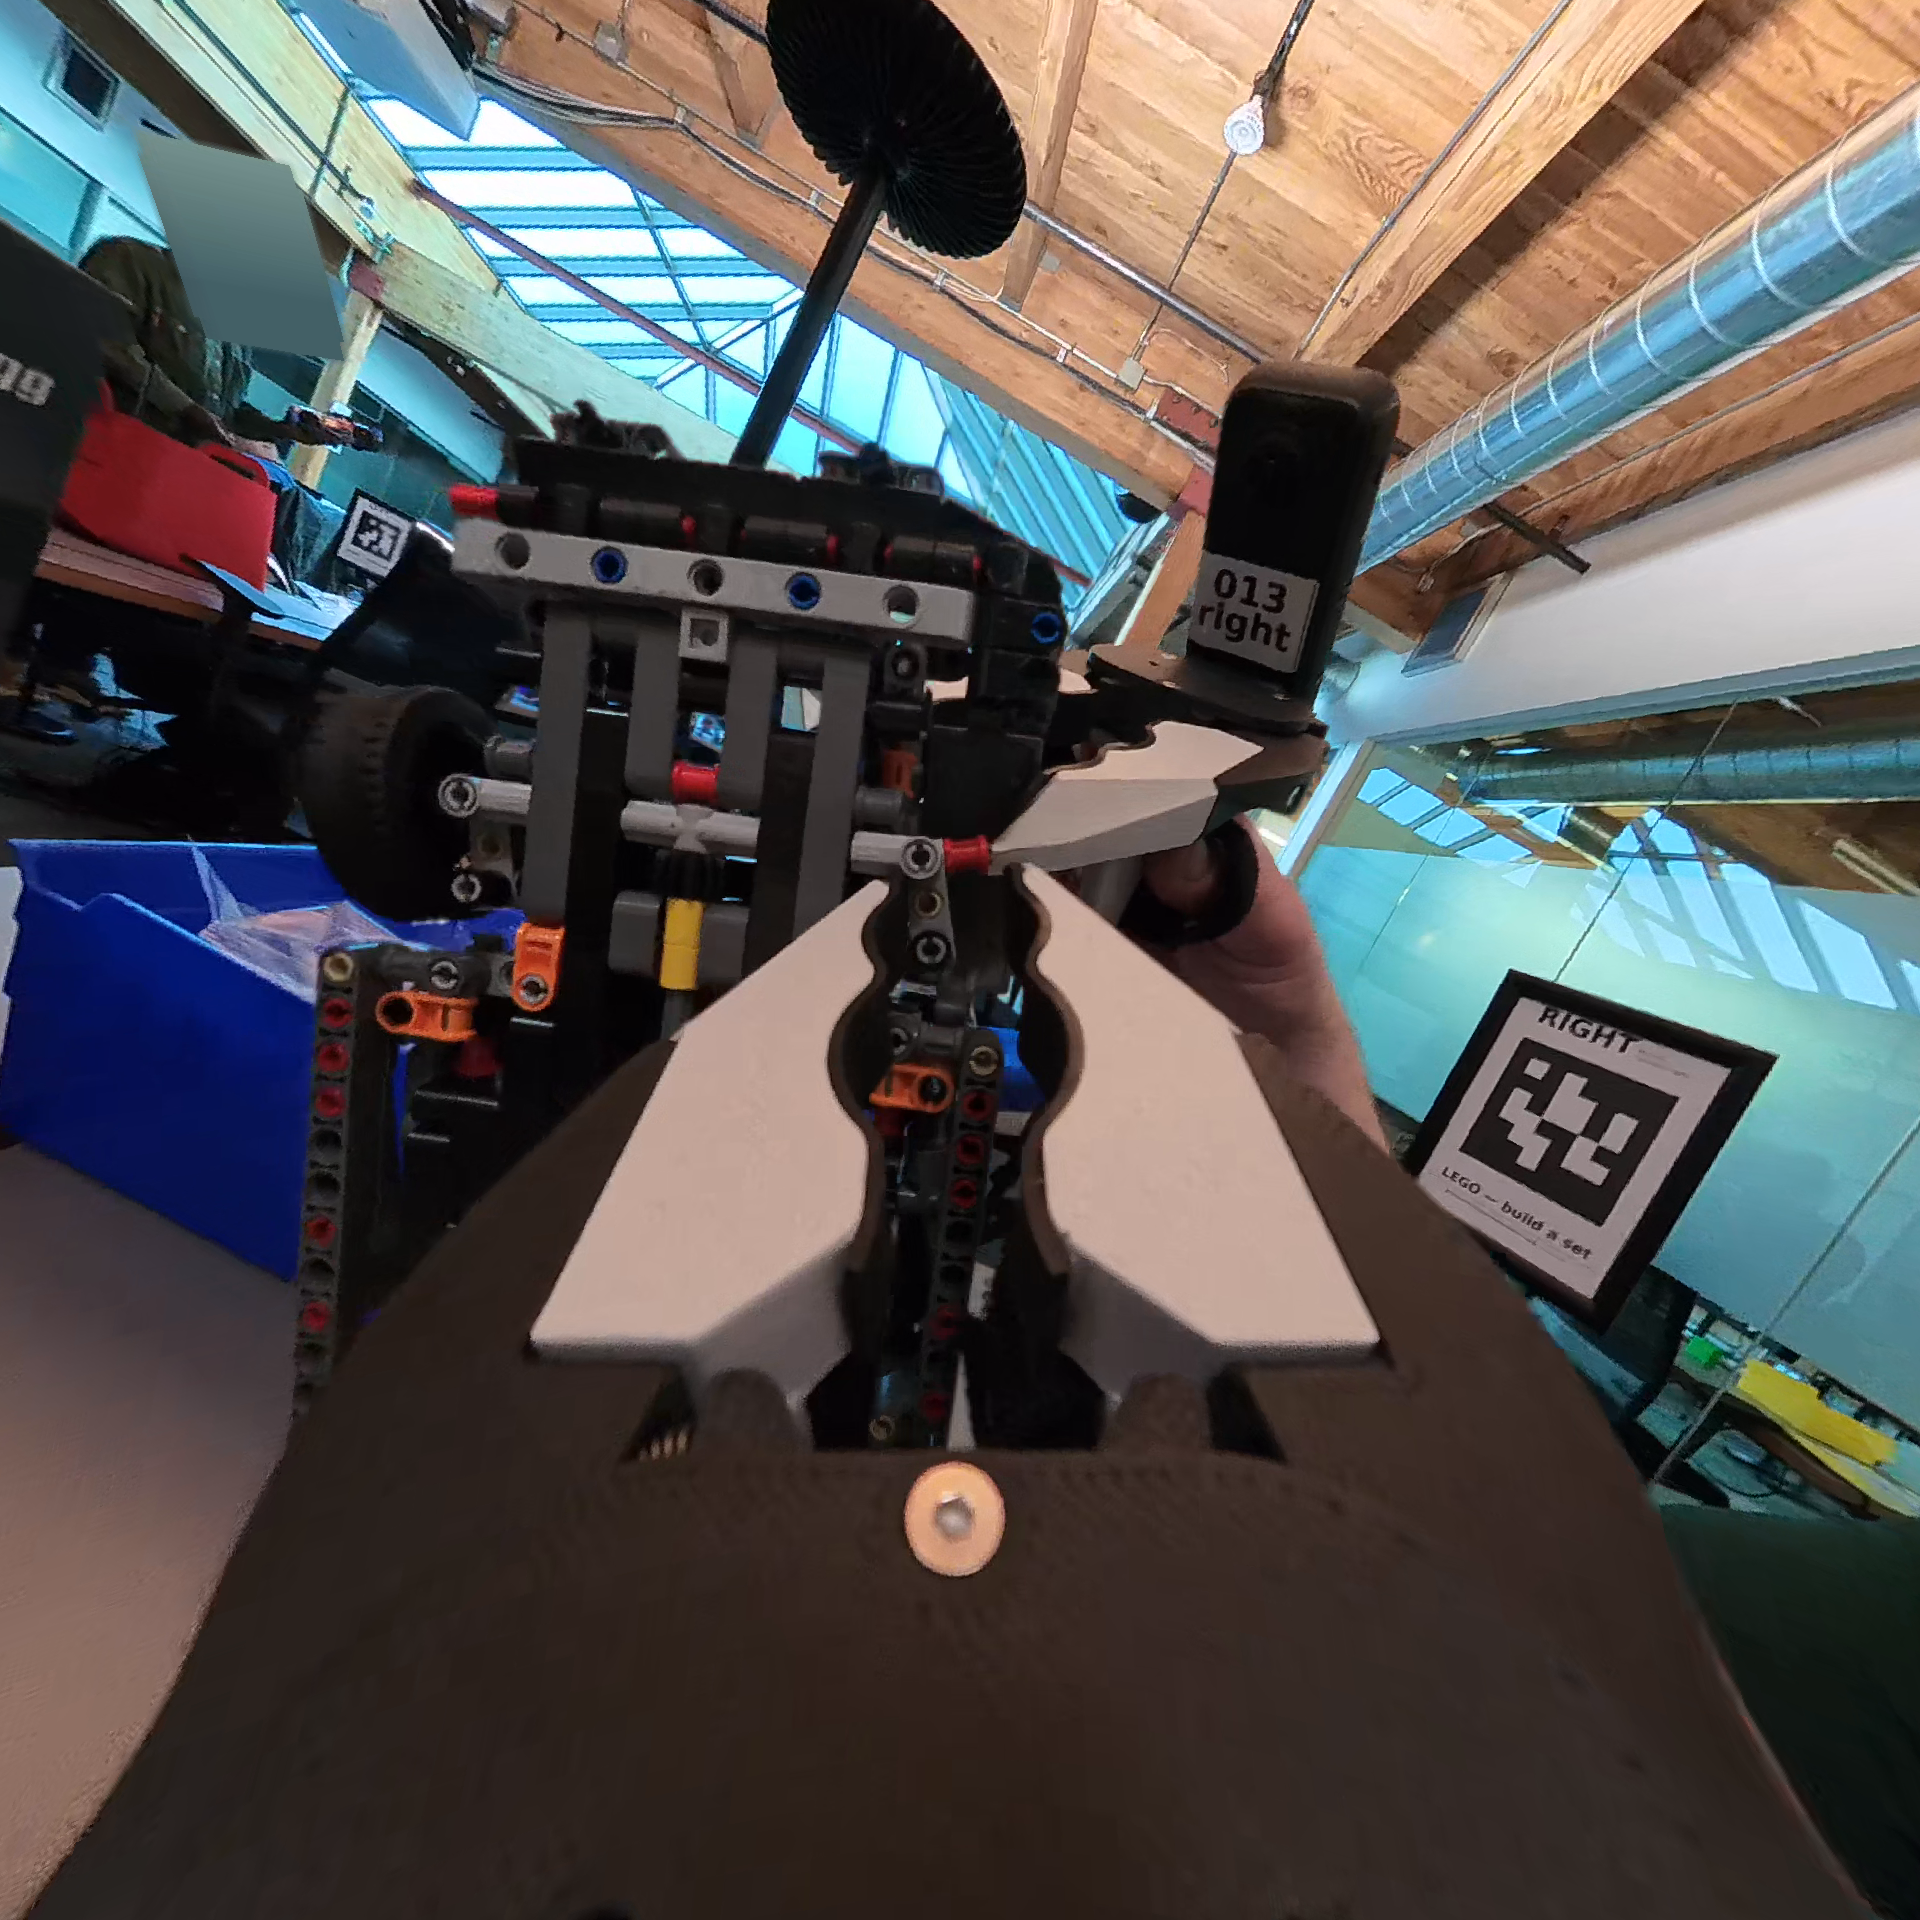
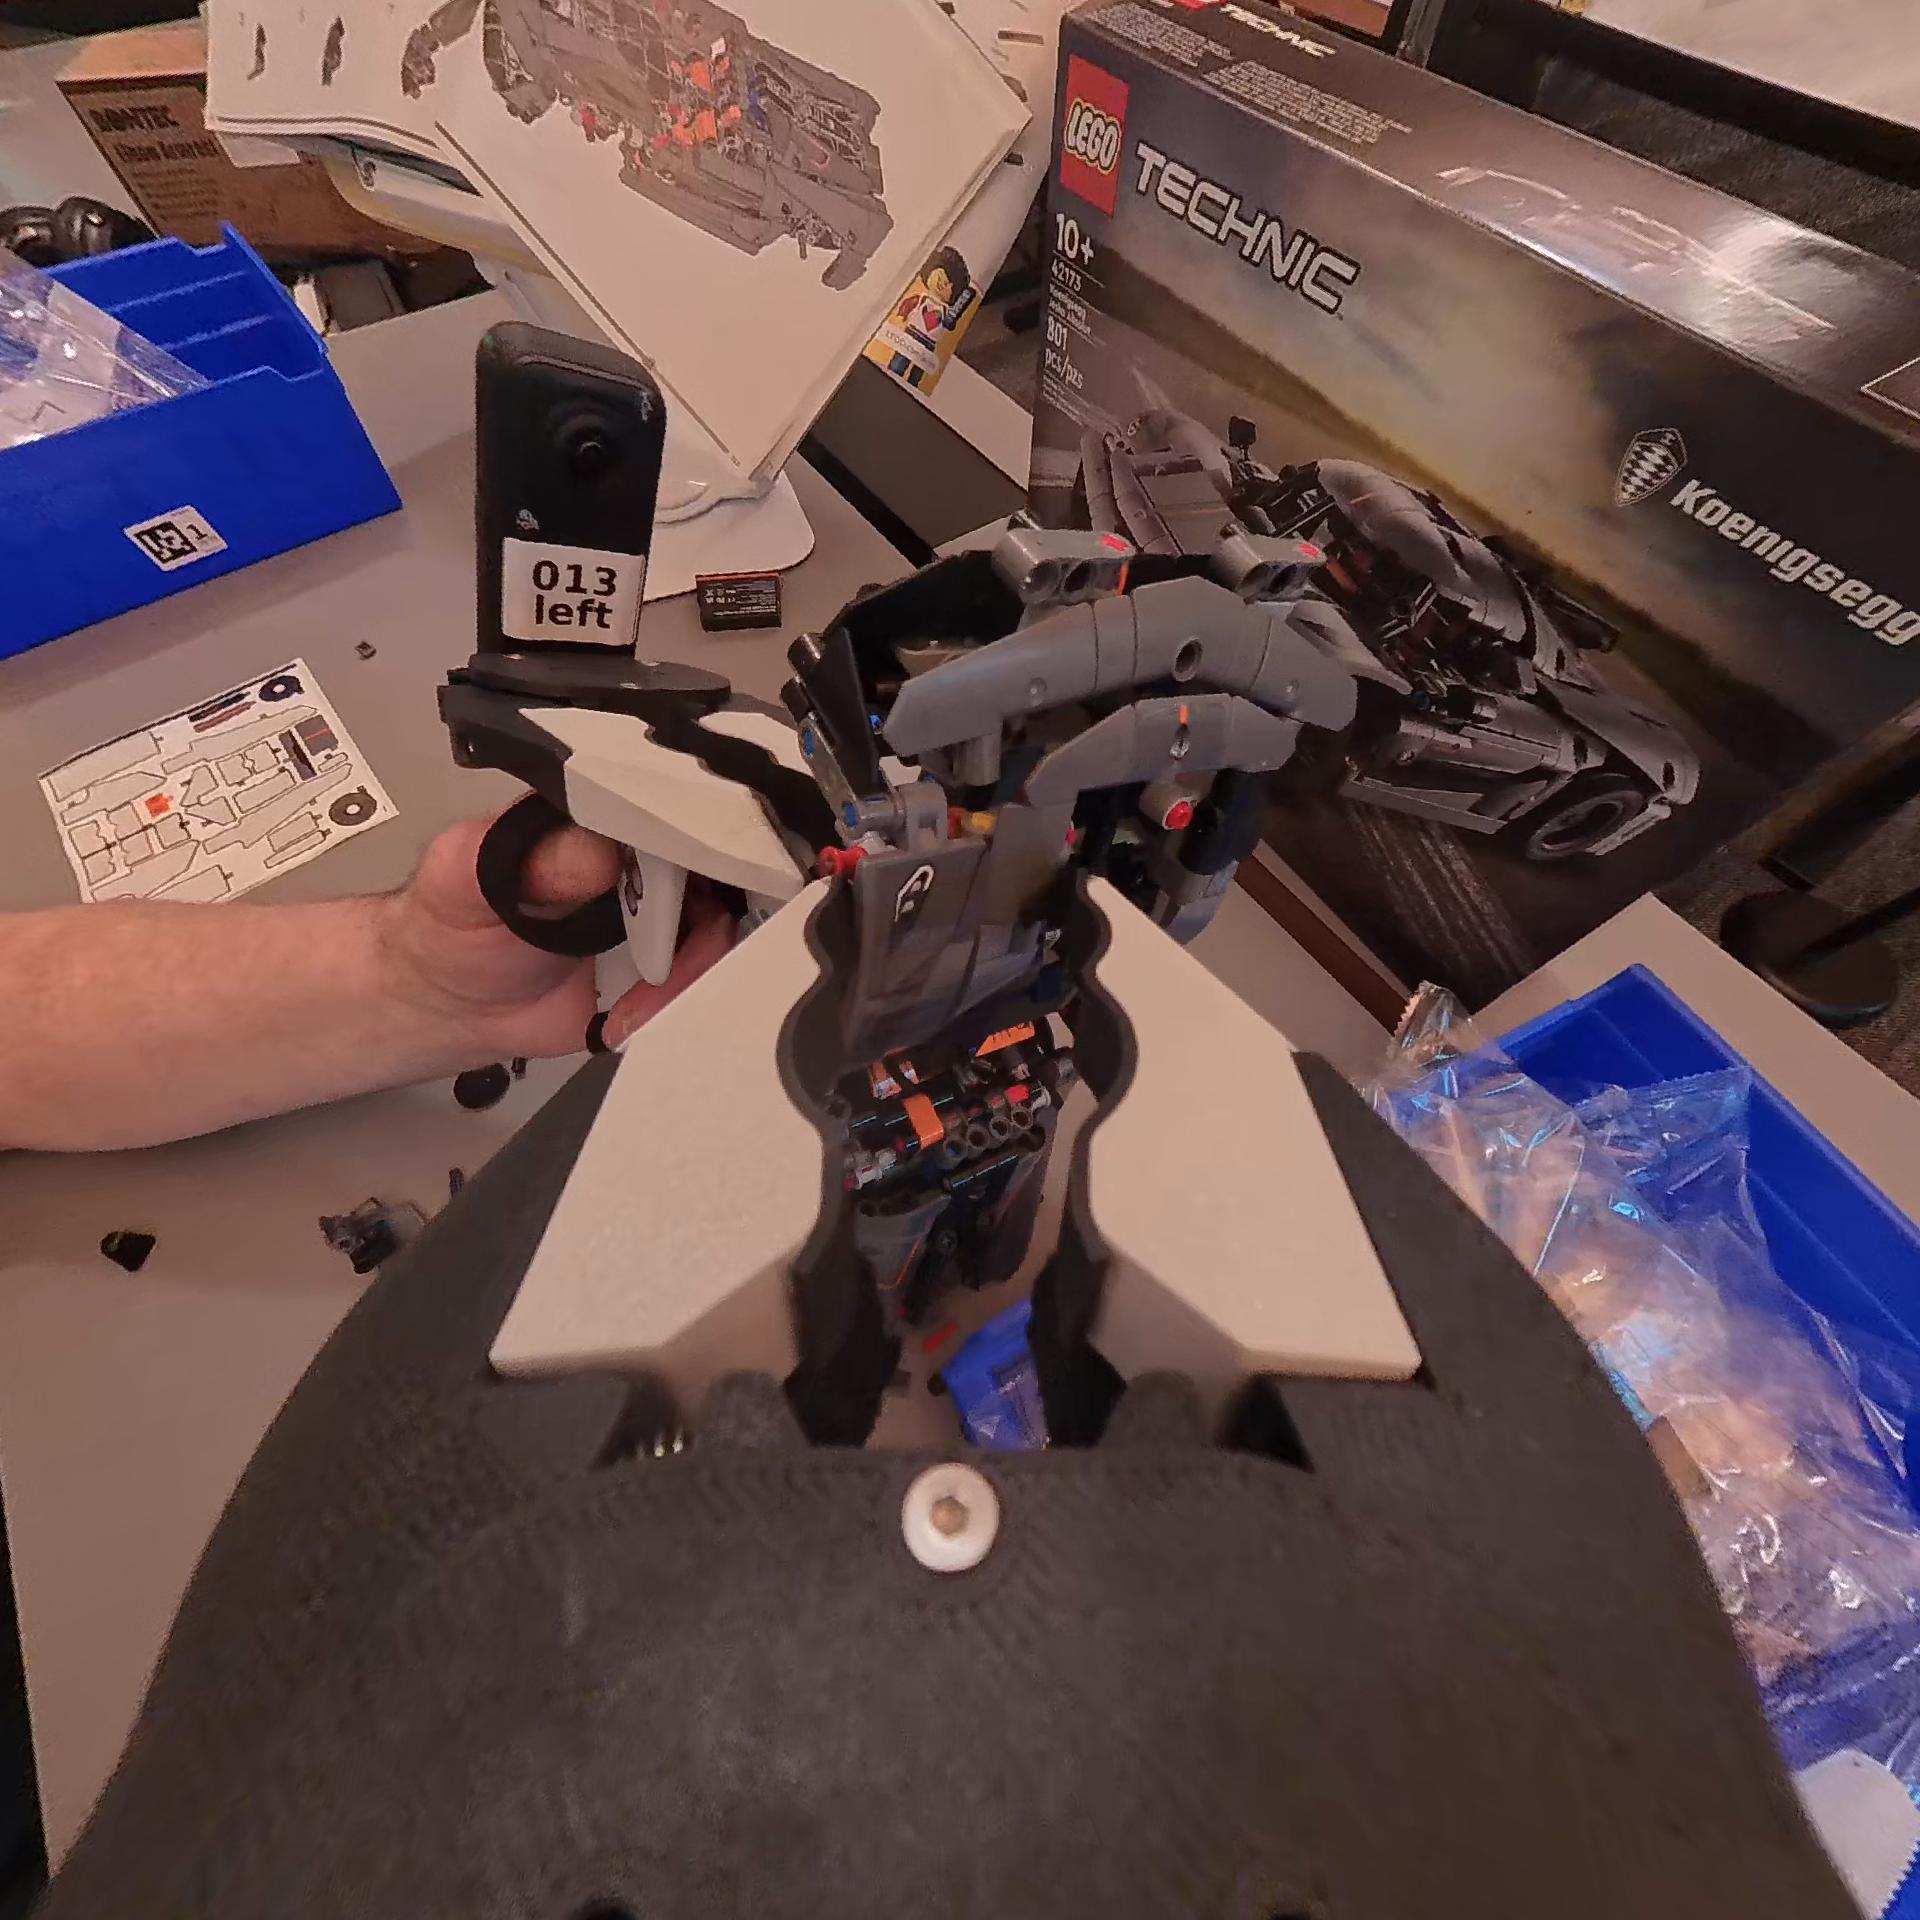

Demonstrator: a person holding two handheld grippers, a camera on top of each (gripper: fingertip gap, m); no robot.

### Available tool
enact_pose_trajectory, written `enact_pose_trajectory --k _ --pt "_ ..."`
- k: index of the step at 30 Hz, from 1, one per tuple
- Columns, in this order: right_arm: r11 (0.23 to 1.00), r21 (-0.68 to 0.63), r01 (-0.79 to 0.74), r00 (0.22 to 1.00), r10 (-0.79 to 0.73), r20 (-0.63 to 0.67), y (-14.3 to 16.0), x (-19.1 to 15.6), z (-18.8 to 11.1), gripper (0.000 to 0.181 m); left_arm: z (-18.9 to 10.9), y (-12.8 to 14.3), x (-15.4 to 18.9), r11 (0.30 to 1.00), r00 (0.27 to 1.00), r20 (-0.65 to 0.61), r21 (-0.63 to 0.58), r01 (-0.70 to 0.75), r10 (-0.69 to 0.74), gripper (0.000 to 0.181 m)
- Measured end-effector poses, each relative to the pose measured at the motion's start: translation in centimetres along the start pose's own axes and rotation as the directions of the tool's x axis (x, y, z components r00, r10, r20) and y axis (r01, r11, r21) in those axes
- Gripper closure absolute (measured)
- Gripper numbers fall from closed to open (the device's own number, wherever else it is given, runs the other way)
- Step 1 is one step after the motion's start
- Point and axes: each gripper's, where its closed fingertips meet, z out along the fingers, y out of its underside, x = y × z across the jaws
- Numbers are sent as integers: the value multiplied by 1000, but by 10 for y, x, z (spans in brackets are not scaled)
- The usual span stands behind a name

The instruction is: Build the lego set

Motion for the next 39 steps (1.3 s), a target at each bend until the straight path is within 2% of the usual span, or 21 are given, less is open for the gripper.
enact_pose_trajectory --k 9,15,30,39 --pt "1000 -12 -9 1000 9 -5 2 1 0 140 0 -2 -2 986 987 -51 64 156 -153 165" --pt "1000 -10 -21 1000 21 -8 1 1 -1 141 1 -1 -3 974 977 -58 82 212 -207 167" --pt "999 5 -40 999 40 3 -1 1 -1 142 2 -1 -1 990 991 -34 57 132 -131 168" --pt "1000 10 -16 999 17 -44 -3 3 0 148 1 -3 -4 995 996 10 50 89 -89 169"
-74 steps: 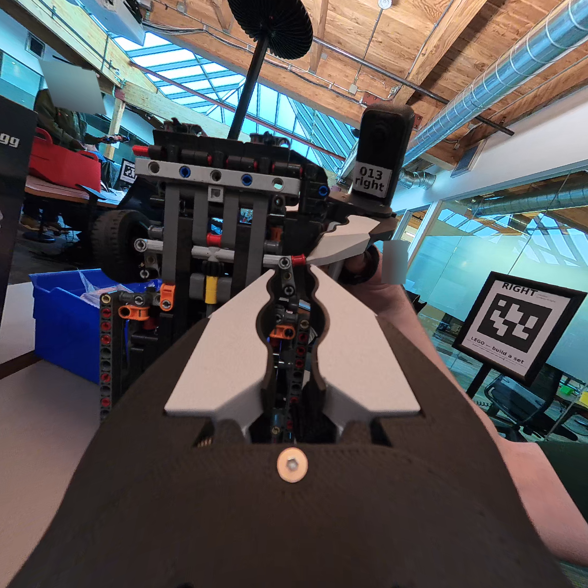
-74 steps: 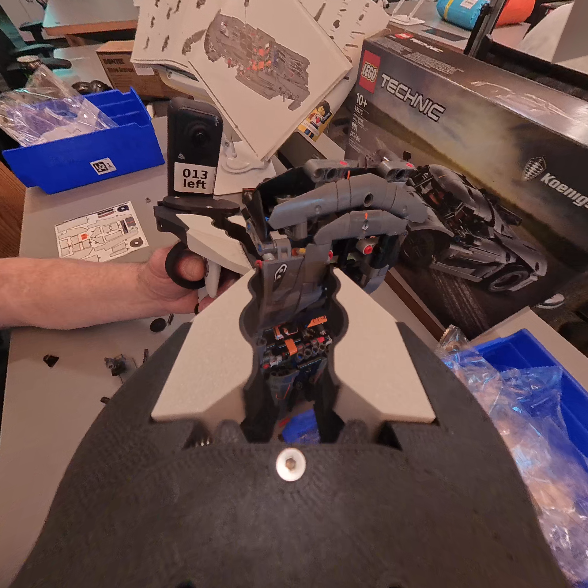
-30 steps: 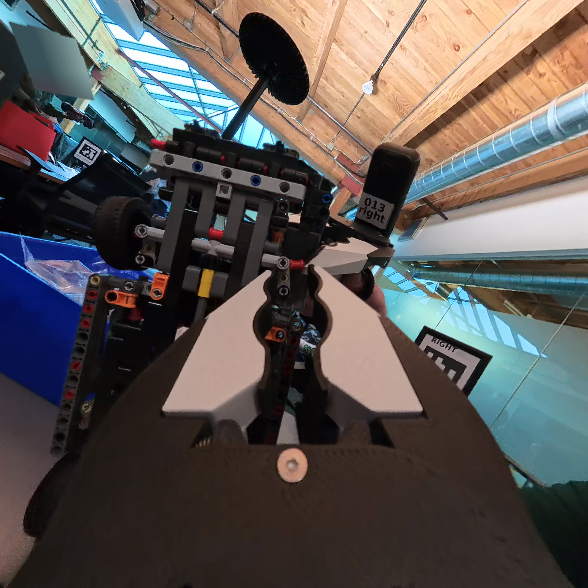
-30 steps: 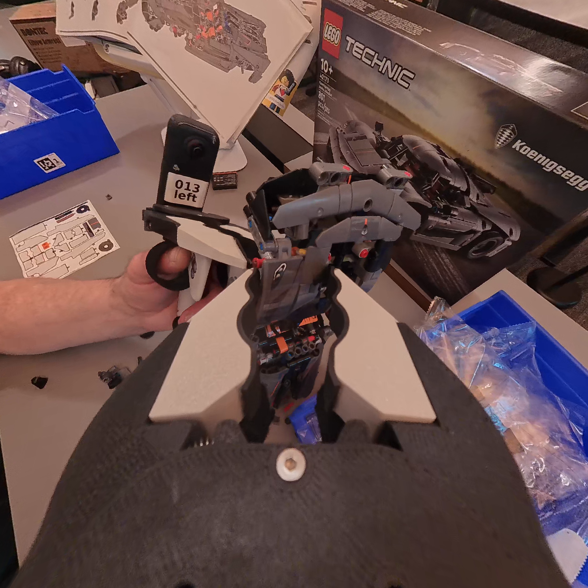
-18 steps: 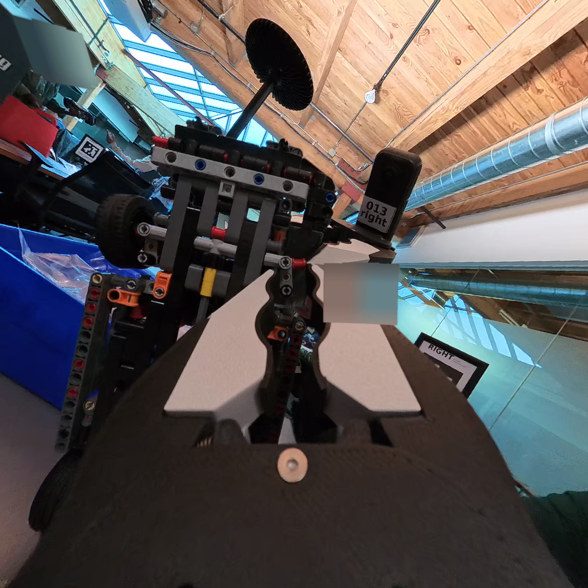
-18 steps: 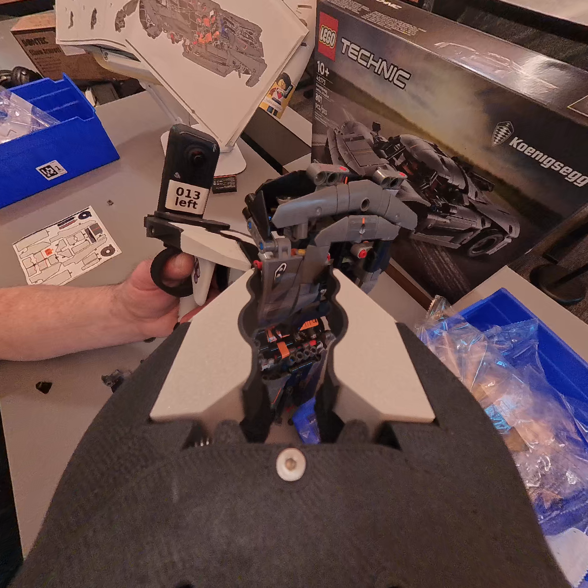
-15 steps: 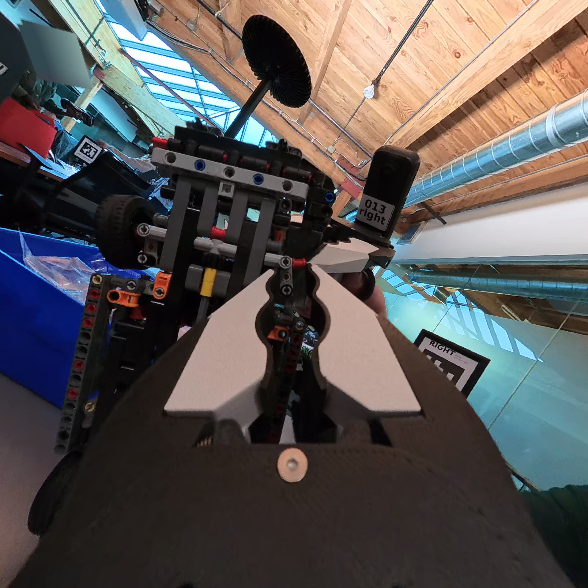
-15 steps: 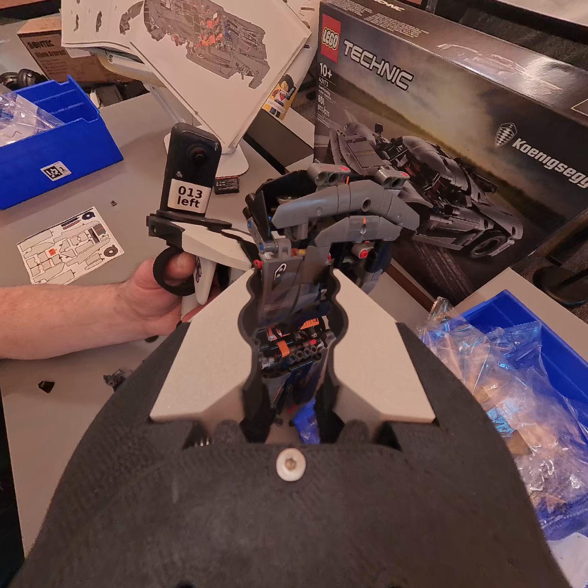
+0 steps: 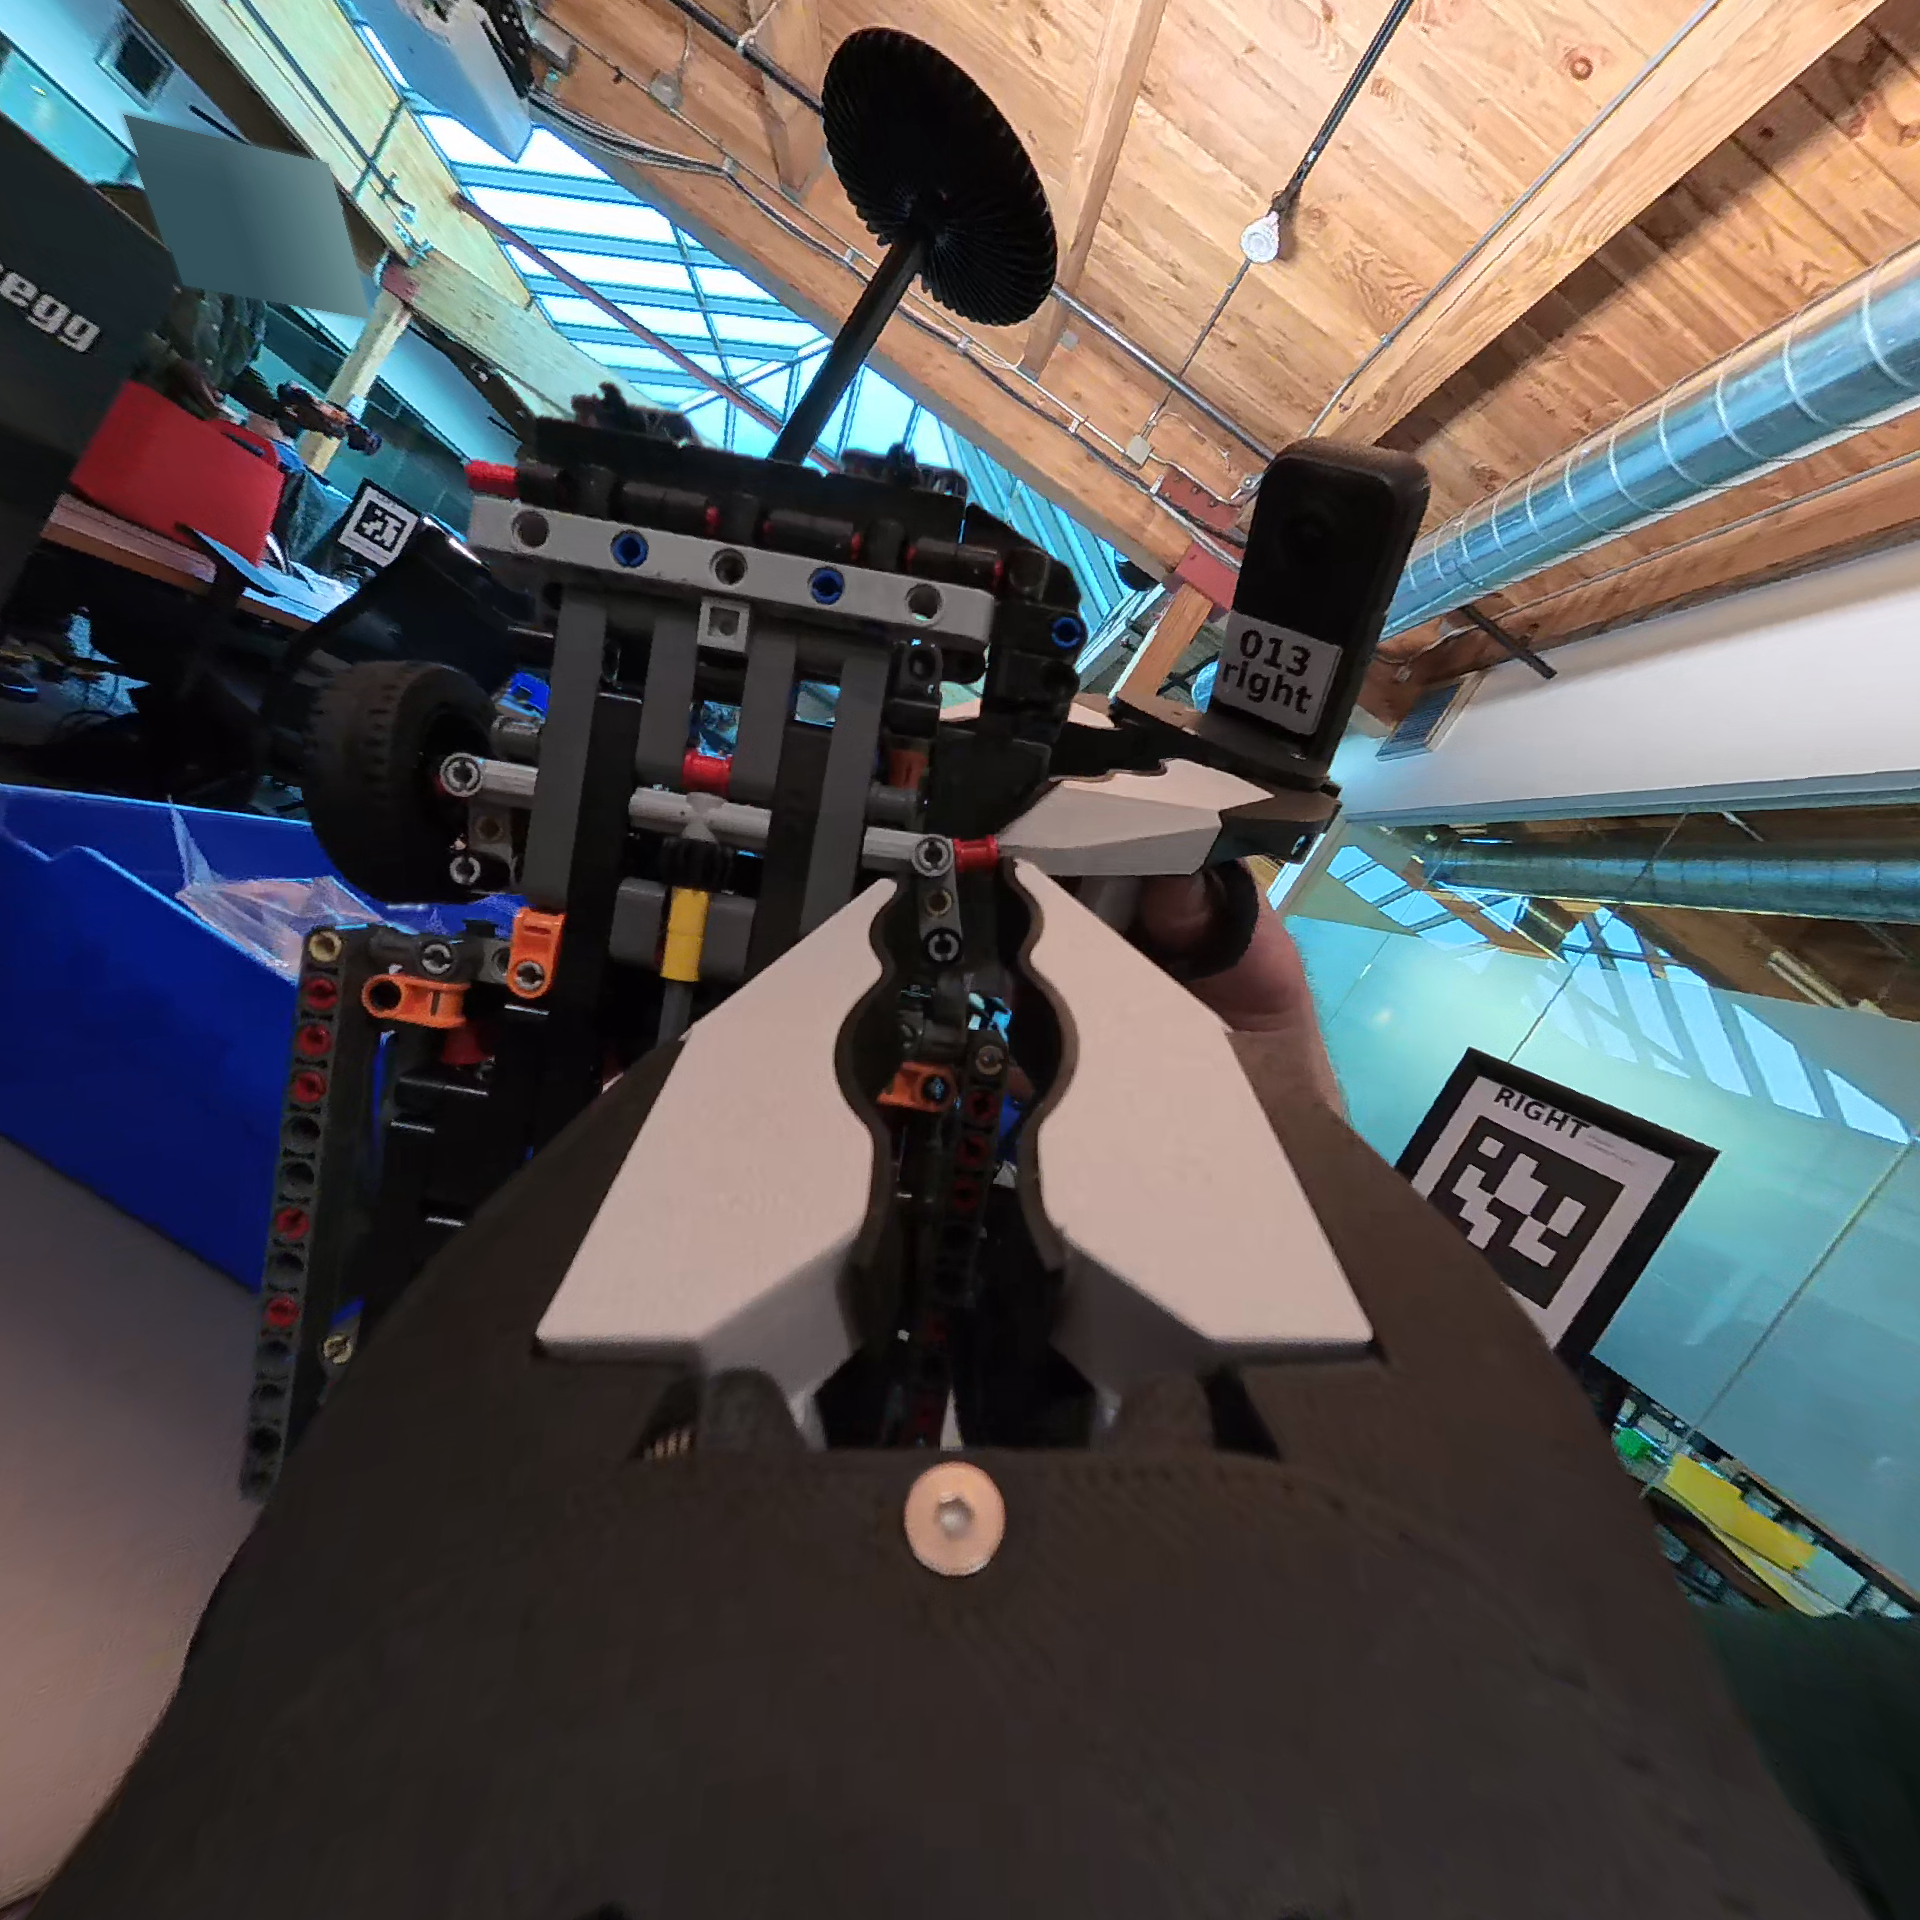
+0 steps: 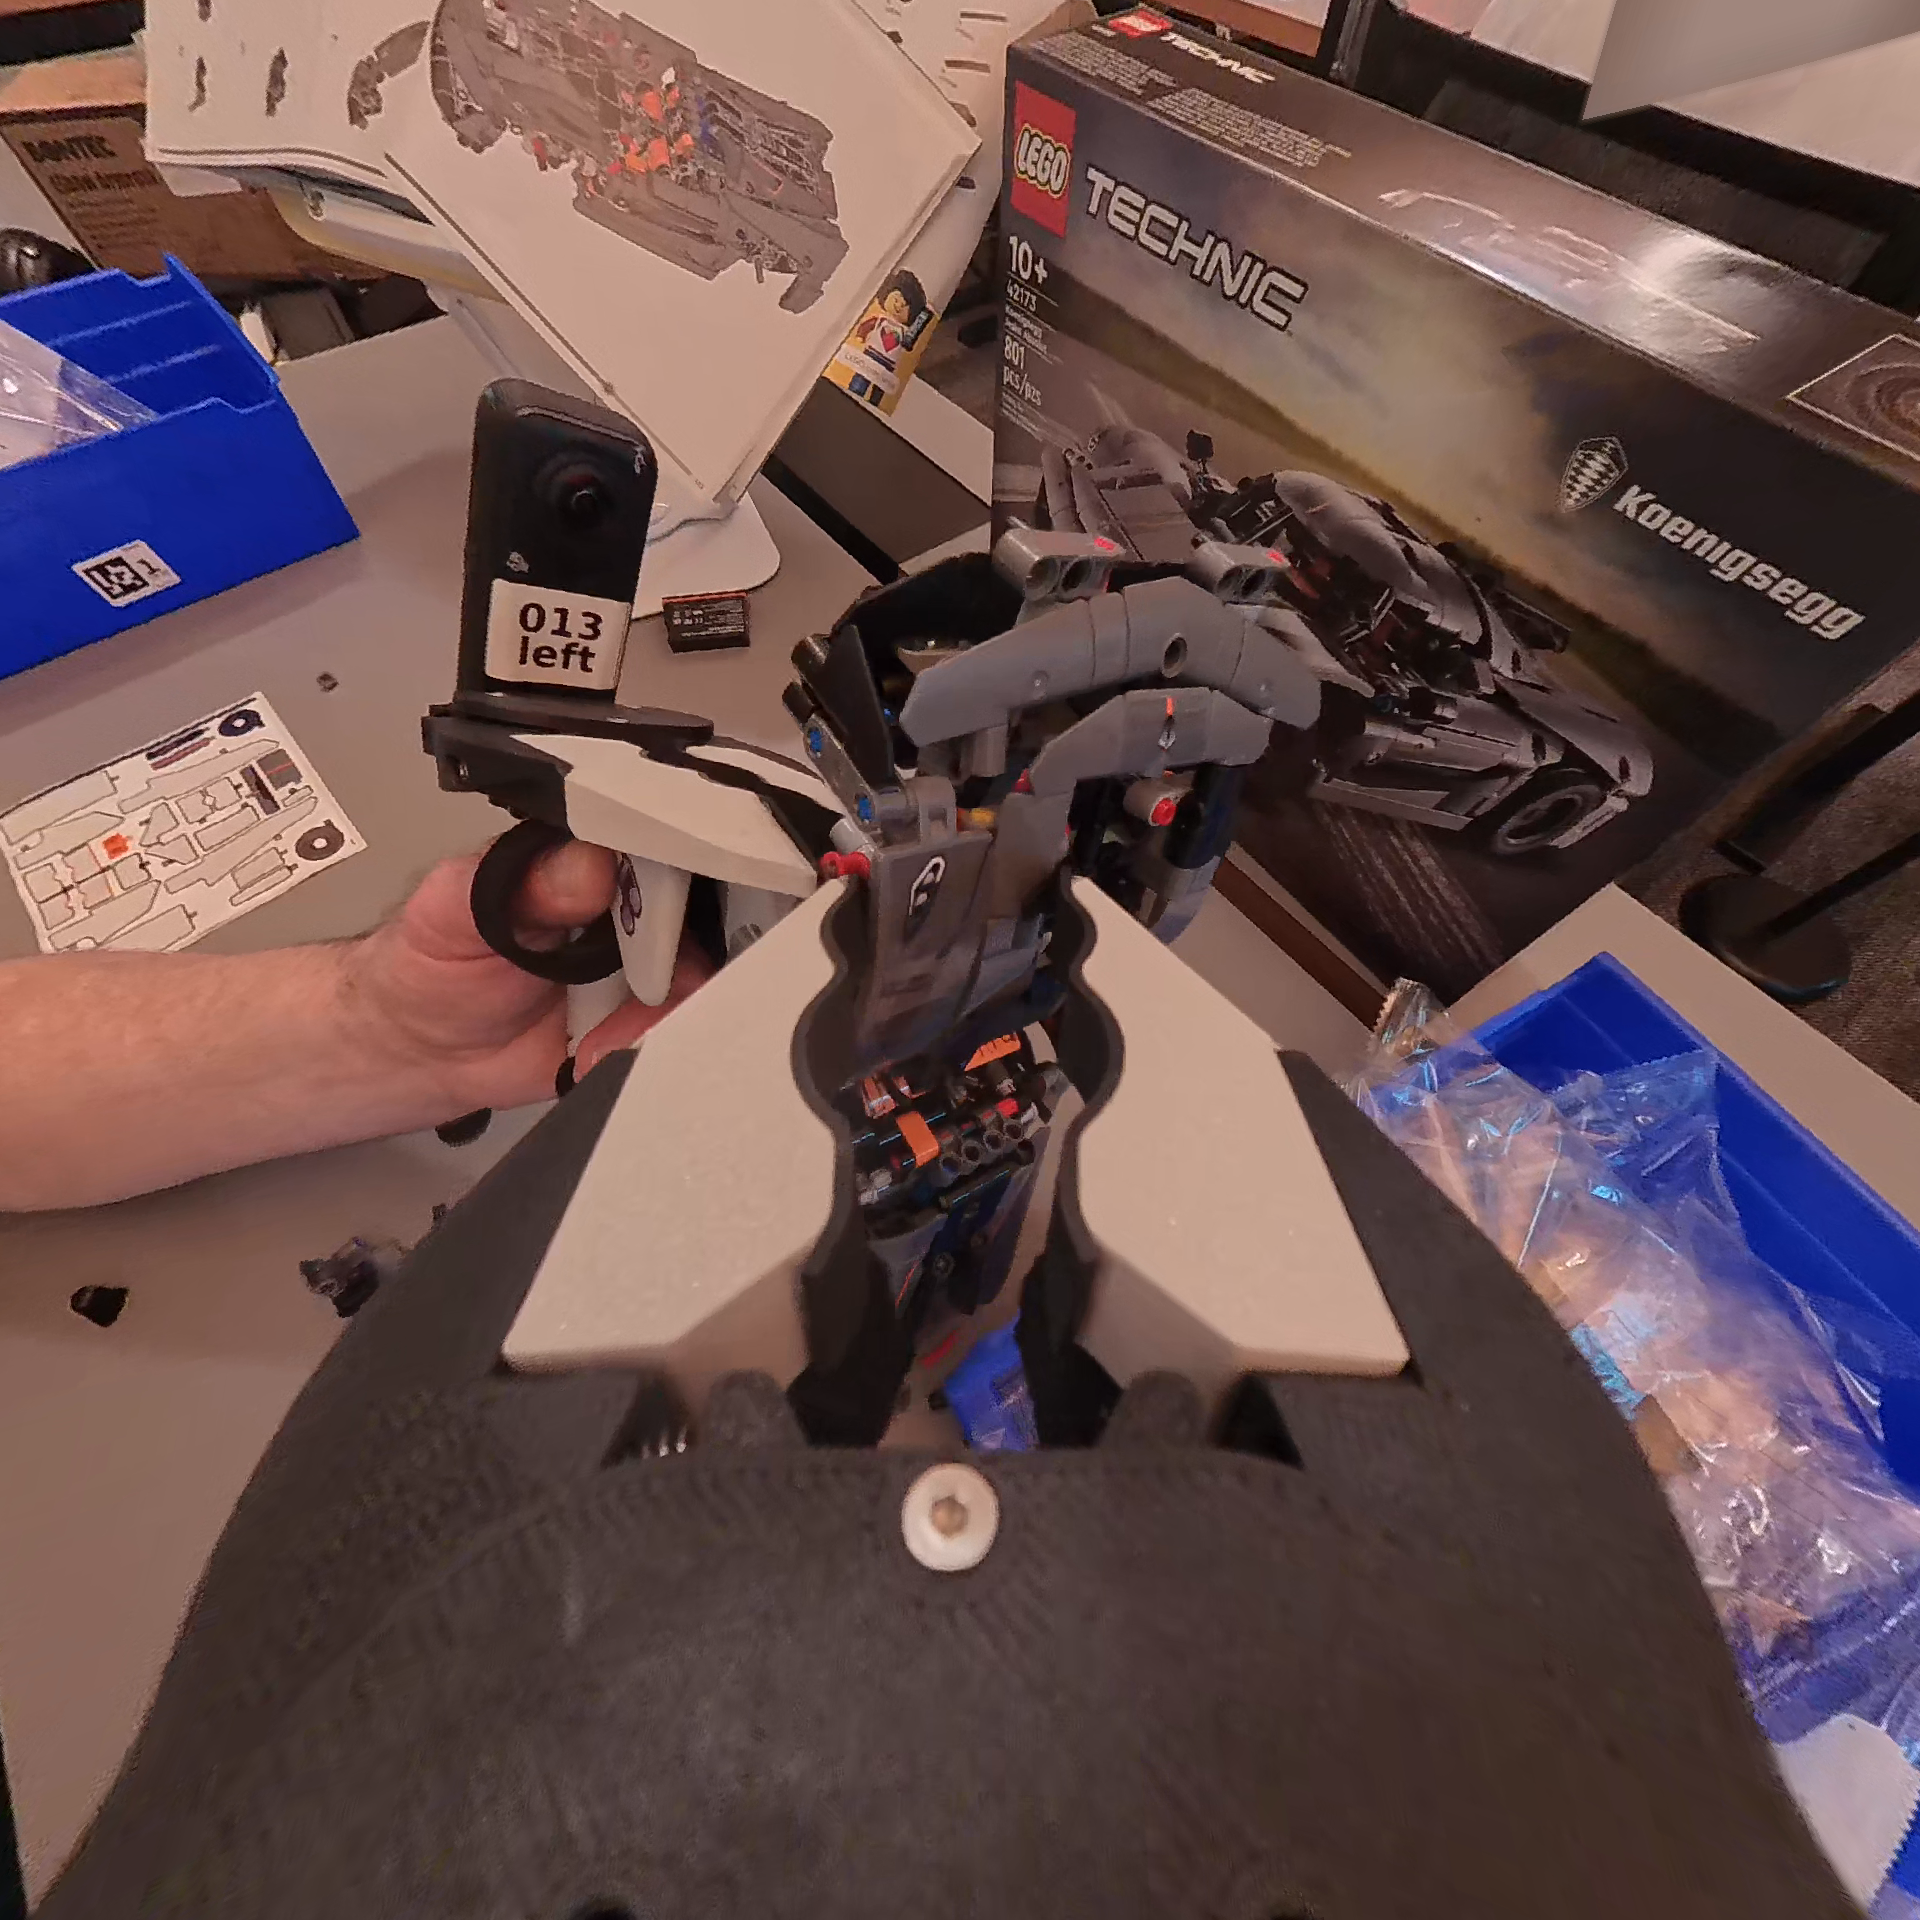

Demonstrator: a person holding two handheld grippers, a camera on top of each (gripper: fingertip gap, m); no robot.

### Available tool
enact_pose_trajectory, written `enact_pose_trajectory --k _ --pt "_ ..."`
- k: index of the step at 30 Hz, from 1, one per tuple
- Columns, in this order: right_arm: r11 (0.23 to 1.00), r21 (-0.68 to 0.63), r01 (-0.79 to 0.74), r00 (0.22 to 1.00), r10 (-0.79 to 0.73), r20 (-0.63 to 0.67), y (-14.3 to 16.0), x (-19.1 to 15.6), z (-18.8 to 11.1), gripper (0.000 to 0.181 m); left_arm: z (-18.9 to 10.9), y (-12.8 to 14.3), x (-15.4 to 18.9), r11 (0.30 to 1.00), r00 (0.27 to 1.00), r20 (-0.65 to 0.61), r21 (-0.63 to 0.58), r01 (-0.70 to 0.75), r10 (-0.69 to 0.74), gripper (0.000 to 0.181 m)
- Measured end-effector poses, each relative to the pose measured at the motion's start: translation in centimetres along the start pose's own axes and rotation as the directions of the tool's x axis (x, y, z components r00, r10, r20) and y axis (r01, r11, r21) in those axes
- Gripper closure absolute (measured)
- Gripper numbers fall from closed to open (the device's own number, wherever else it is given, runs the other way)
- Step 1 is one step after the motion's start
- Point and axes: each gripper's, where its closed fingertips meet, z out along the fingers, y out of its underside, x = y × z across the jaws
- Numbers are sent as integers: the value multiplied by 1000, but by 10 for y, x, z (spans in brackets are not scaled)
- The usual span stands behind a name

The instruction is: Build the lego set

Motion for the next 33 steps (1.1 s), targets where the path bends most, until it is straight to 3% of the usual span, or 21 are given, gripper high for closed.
enact_pose_trajectory --k 9,33 --pt "1000 8 -4 999 4 46 0 -5 -5 141 3 1 8 1000 1000 -23 -16 -21 21 169" --pt "998 64 15 996 -21 89 -9 -14 -12 143 4 -2 20 990 991 -12 -51 -132 131 169"
